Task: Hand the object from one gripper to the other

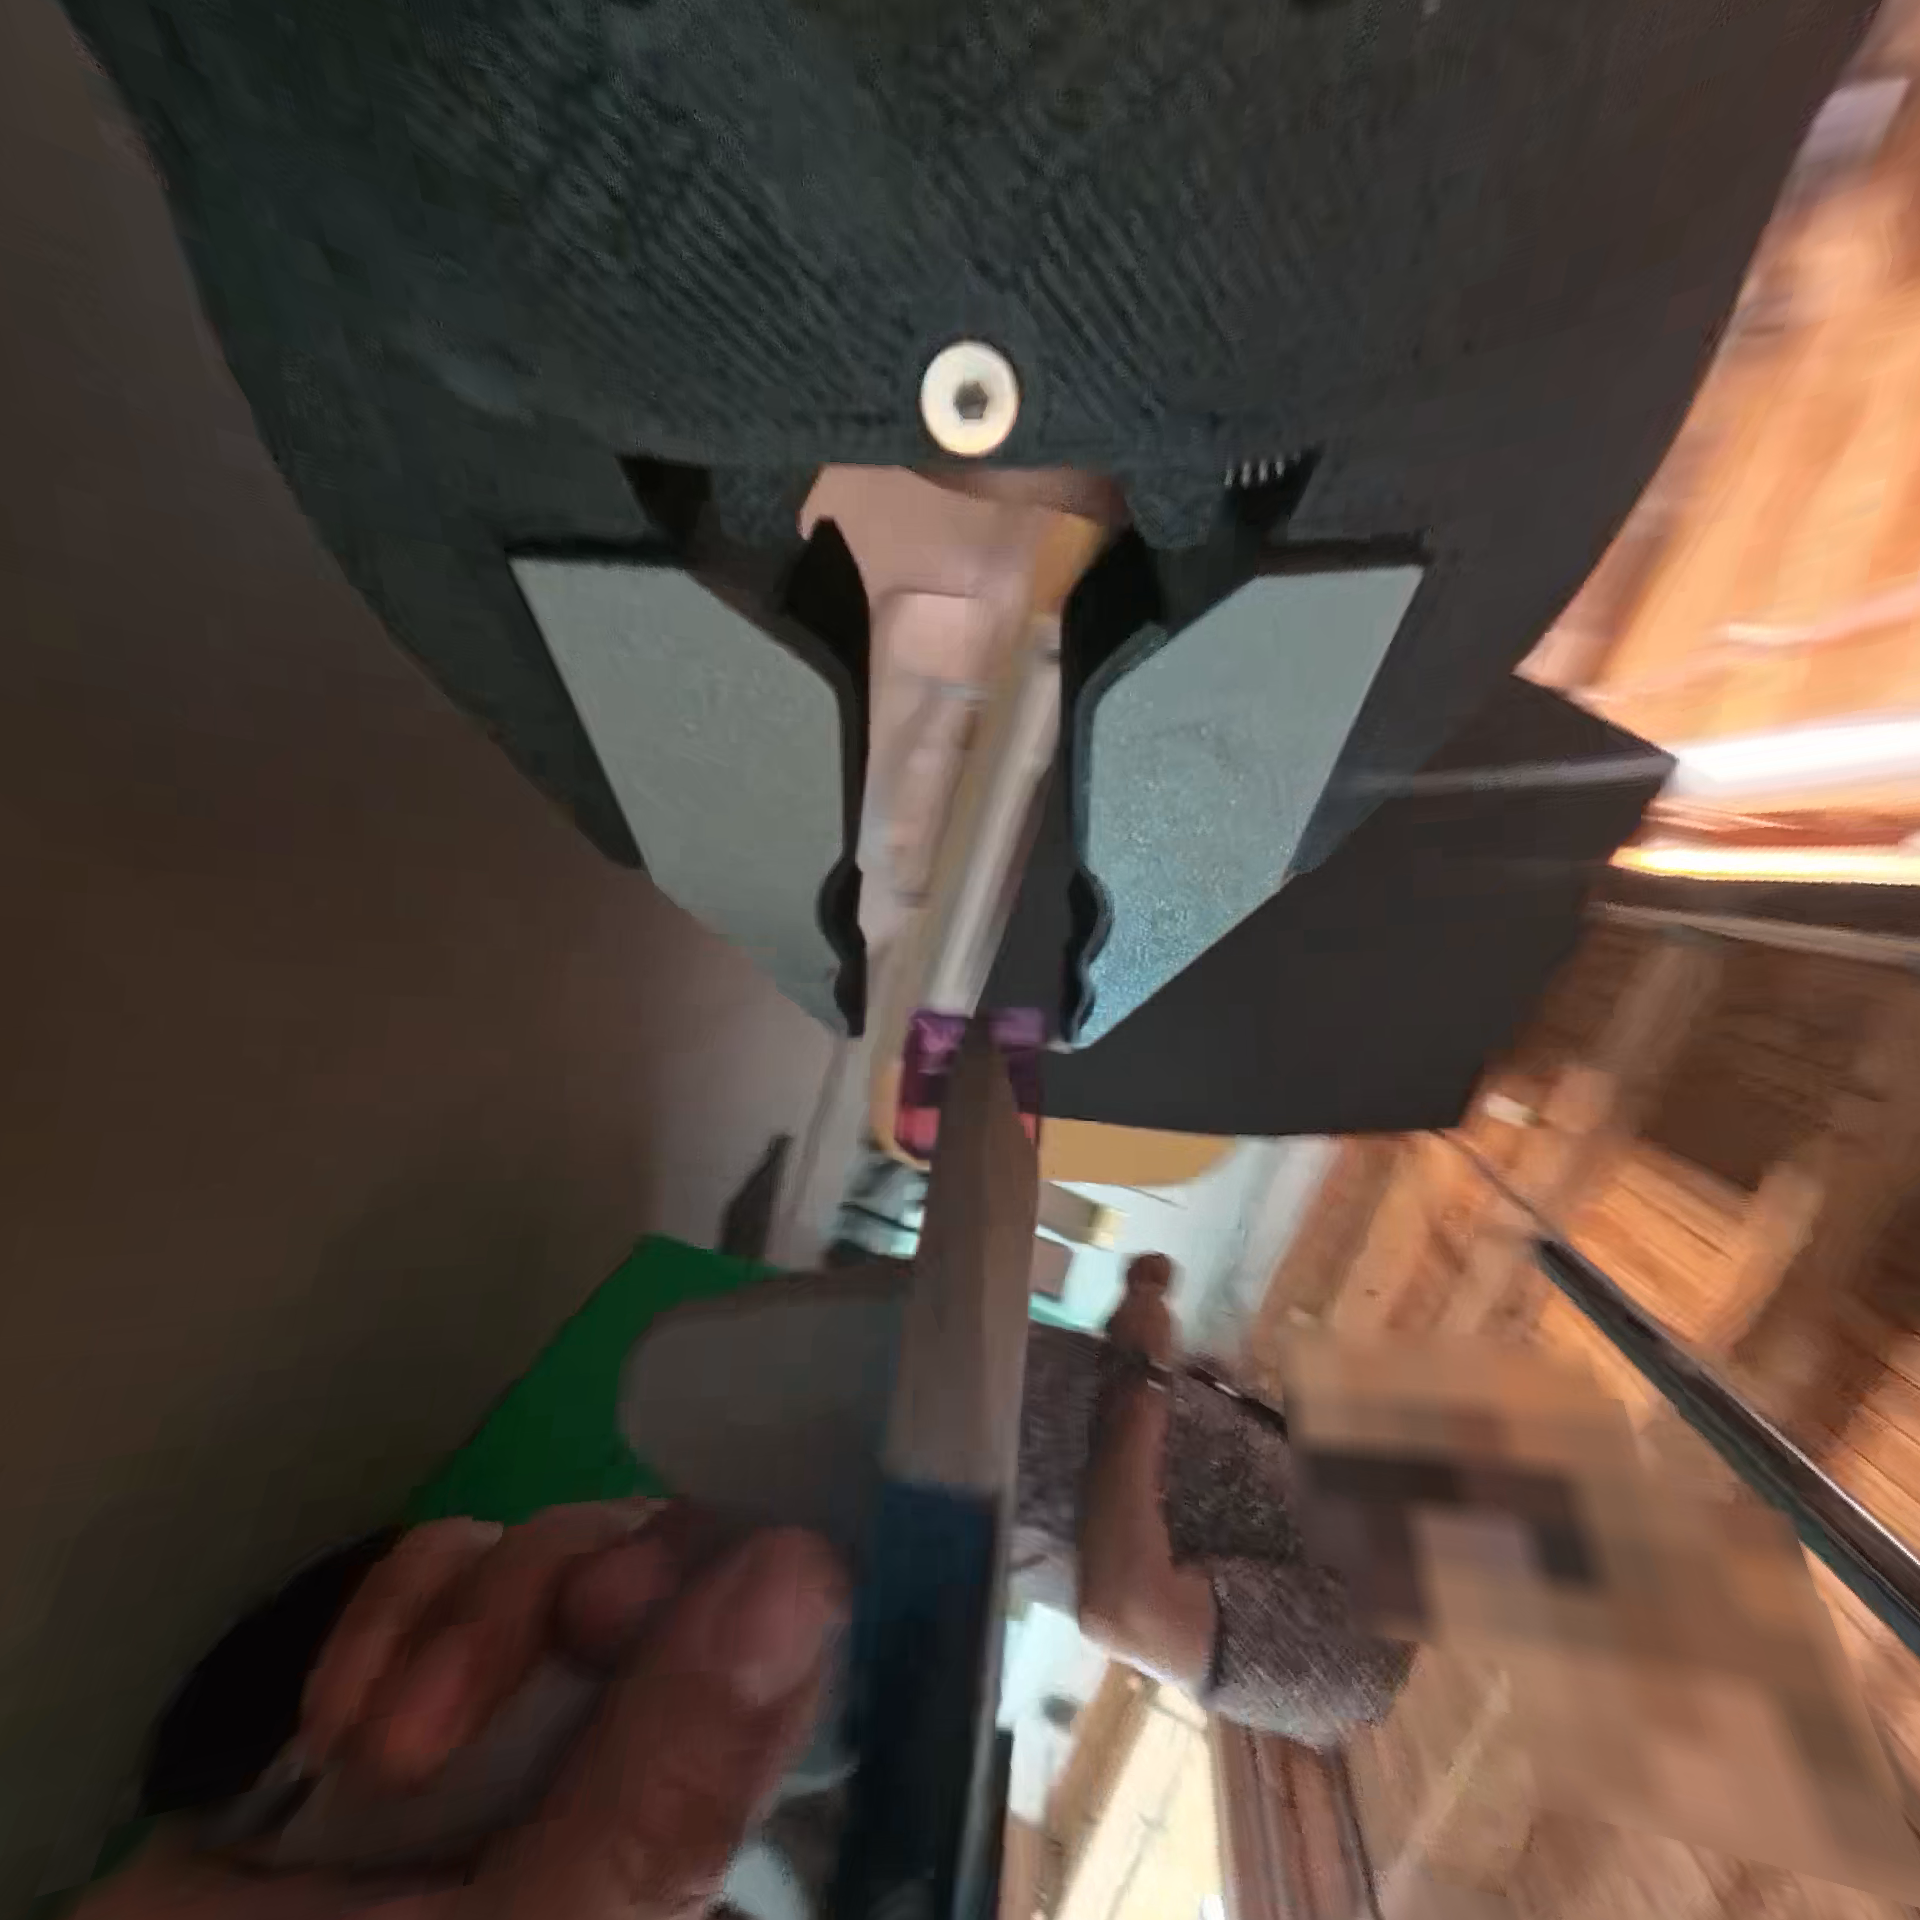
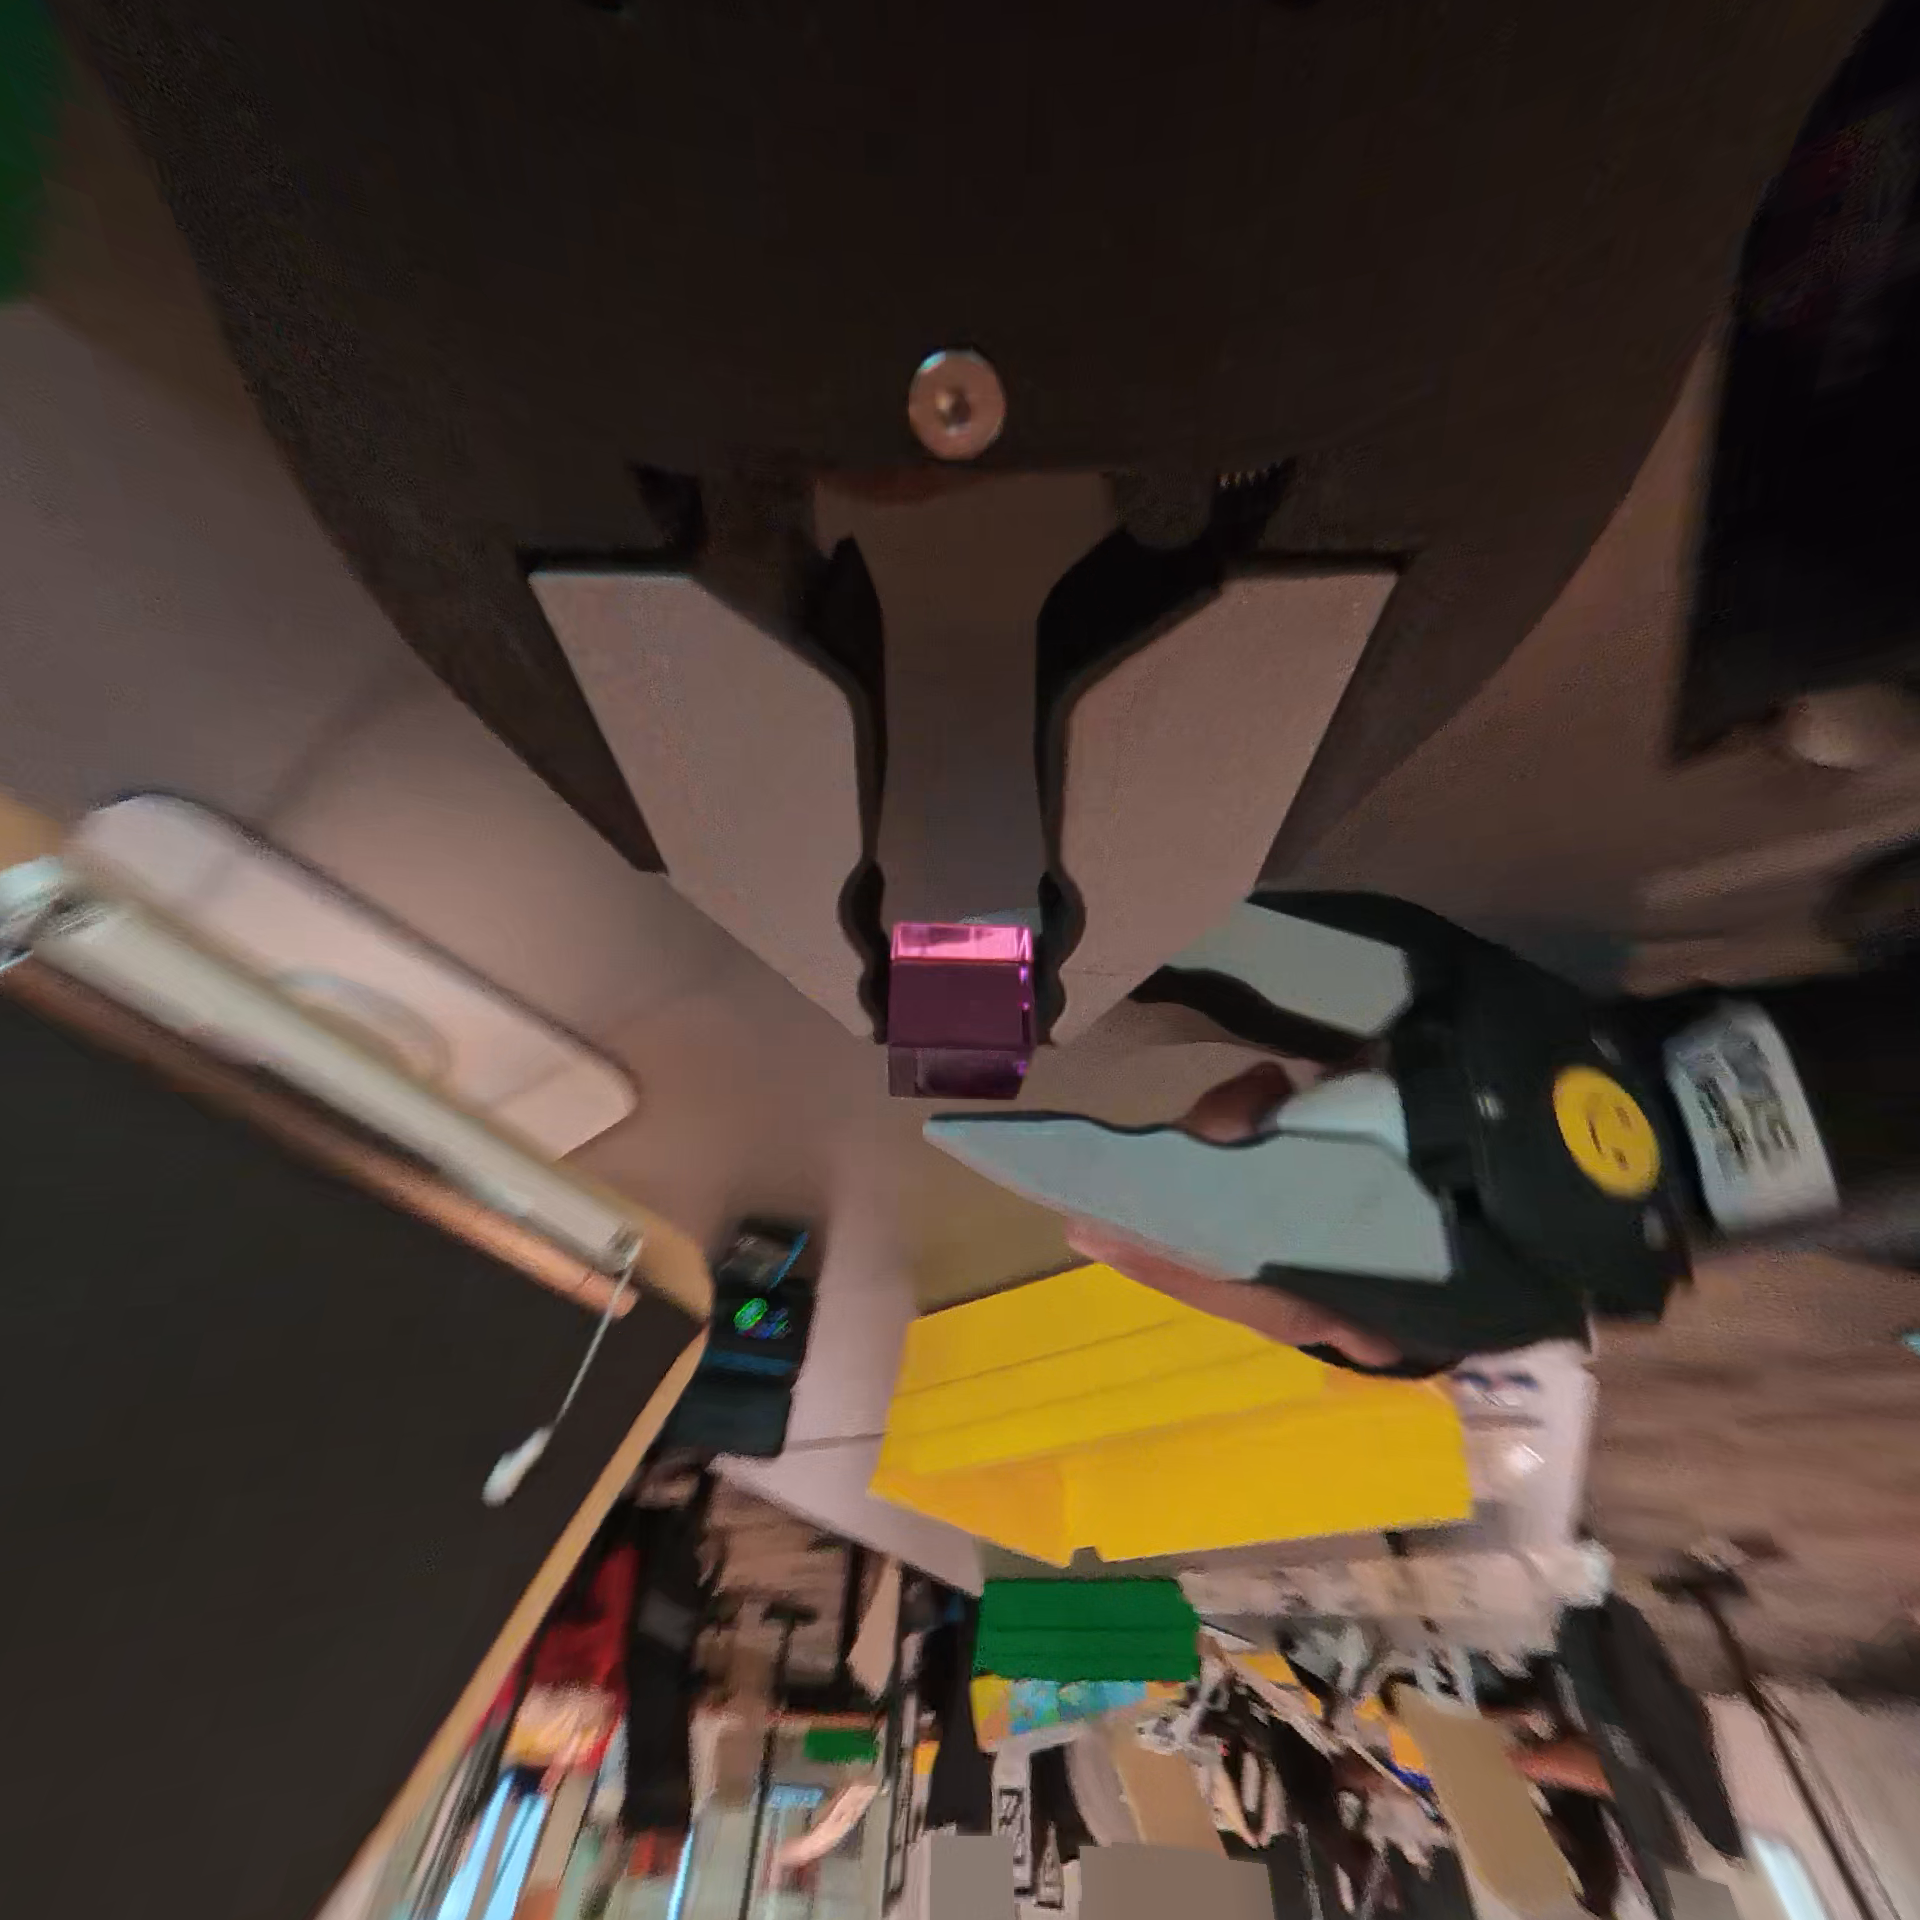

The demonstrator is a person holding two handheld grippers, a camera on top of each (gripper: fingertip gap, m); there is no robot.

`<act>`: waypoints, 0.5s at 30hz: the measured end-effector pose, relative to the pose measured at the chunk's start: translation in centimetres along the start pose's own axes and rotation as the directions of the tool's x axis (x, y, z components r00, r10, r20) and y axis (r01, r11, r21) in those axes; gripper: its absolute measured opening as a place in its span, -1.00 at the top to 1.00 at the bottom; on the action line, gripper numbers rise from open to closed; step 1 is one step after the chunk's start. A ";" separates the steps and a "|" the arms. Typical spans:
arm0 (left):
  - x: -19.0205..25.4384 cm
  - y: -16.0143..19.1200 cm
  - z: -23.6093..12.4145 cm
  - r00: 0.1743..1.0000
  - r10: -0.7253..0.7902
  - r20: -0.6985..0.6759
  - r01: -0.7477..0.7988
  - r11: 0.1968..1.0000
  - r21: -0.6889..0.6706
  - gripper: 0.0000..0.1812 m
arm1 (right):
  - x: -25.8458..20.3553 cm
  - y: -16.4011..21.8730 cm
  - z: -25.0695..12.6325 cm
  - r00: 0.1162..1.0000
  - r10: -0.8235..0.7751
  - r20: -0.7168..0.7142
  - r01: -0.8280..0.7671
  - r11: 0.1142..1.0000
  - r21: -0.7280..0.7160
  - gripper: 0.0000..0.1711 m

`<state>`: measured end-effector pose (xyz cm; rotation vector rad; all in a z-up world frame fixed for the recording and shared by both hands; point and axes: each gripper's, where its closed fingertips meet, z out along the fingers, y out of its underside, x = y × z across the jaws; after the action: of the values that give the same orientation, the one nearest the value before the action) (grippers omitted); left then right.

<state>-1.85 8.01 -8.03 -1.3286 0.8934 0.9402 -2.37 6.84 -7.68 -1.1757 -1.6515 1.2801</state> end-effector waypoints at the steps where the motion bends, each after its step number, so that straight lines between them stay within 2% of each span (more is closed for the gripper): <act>1: 1.0 0.2 -0.4 0.979 -0.170 -0.114 0.170 0.985 -0.004 0.68 | 0.0 -0.4 -0.4 0.992 -0.115 -0.051 0.116 0.993 0.015 0.74; 2: 2.5 -0.3 -1.1 0.884 -0.368 -0.287 0.380 0.925 -0.014 0.68 | -0.1 -0.7 -0.7 0.968 -0.230 -0.098 0.233 0.972 0.024 0.74; 3: 3.2 -1.4 -2.1 0.725 -0.532 -0.438 0.577 0.816 -0.036 0.55 | -0.5 -0.8 -1.0 0.938 -0.325 -0.124 0.330 0.944 0.021 0.74; 4: 2.9 -2.0 -2.7 0.549 -0.652 -0.522 0.732 0.677 -0.076 0.53 | -1.4 -0.7 -1.1 0.907 -0.405 -0.114 0.410 0.912 0.020 0.74; 6: 1.5 -3.1 -3.8 0.202 -0.729 -0.654 0.900 0.401 -0.170 0.50 | -2.9 -0.2 -1.3 0.835 -0.542 -0.100 0.547 0.837 0.029 0.74; 8: 0.5 -3.9 -4.6 -0.090 -0.683 -0.725 0.938 0.188 -0.293 0.53 | -3.3 0.3 -1.3 0.790 -0.602 -0.115 0.608 0.794 0.013 0.74; 9: 0.5 -4.0 -4.5 -0.167 -0.670 -0.724 0.931 0.136 -0.340 0.54 | -3.7 0.5 -1.3 0.779 -0.618 -0.105 0.623 0.782 0.020 0.74; 11: 1.3 -4.2 -4.3 -0.239 -0.652 -0.720 0.916 0.095 -0.390 0.66 | -4.7 0.5 -1.5 0.763 -0.639 -0.092 0.645 0.762 0.056 0.74; 13: 2.2 -4.5 -4.1 -0.347 -0.616 -0.708 0.882 0.043 -0.470 0.70 | -5.5 0.8 -1.4 0.761 -0.645 -0.066 0.649 0.759 0.061 0.74; 14: 2.6 -4.4 -3.9 -0.357 -0.621 -0.698 0.874 0.041 -0.484 0.71 | -5.4 1.1 -1.4 0.768 -0.638 -0.056 0.640 0.767 0.042 0.74; 15: 3.0 -4.1 -3.4 -0.314 -0.652 -0.690 0.883 0.066 -0.464 0.71 | -5.0 1.6 -1.3 0.785 -0.618 -0.046 0.619 0.785 0.012 0.74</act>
<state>3.08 4.65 -9.49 -1.6690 0.3827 -1.1542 0.76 2.62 -9.03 -0.5416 -1.7751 0.8387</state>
